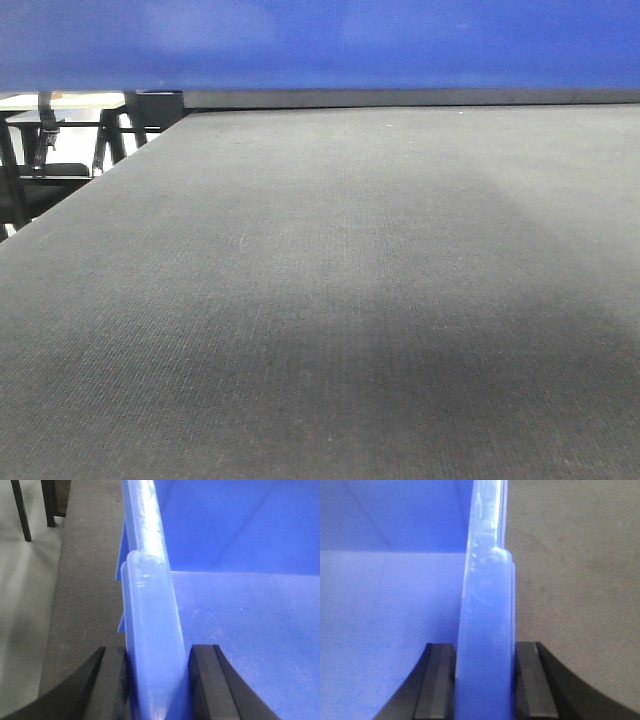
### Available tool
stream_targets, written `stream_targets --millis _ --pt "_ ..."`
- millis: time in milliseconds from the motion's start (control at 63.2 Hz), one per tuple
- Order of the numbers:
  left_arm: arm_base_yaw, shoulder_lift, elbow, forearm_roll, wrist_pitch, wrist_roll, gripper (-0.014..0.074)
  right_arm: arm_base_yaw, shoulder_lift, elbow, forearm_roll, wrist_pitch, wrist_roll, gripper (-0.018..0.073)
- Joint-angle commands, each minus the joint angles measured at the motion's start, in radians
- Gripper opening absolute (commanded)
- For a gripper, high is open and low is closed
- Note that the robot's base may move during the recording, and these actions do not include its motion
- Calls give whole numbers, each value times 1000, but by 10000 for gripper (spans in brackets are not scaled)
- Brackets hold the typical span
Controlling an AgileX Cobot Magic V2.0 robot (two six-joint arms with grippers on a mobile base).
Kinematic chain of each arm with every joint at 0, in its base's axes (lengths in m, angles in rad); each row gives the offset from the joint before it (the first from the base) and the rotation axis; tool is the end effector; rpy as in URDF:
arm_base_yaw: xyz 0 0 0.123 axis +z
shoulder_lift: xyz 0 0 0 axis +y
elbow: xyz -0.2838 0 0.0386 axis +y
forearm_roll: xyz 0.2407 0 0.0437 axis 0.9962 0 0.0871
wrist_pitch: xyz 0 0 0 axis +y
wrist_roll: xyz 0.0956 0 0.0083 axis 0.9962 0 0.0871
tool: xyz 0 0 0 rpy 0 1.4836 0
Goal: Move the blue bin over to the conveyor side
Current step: 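Bring the held blue bin over the grey conveyor belt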
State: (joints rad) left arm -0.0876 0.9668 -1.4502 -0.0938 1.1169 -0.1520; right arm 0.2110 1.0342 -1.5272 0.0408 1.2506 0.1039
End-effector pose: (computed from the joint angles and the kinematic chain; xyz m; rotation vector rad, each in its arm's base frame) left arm 0.1439 -0.0207 0.4795 -0.0617 2.1229 -0.2561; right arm 0.1504 0.0360 0.4795 -0.1270 2.2460 0.2204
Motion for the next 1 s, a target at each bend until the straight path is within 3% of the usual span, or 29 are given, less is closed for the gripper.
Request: stream_targets --millis 0,443,823,981 --pt "0 -16 -17 35 -95 13 -18 -7 -21 -14 -55 -90 -14 -78" --pt "0 -16 -17 35 -95 13 -18 -7 -21 -14 -53 -92 -14 -78" --pt "0 12 -17 35 -99 13 -18 -7 -16 -1 -55 -190 -14 -78" --pt "0 70 11 31 -180 16 -18 -7 -7 70 -57 -270 -14 -78"
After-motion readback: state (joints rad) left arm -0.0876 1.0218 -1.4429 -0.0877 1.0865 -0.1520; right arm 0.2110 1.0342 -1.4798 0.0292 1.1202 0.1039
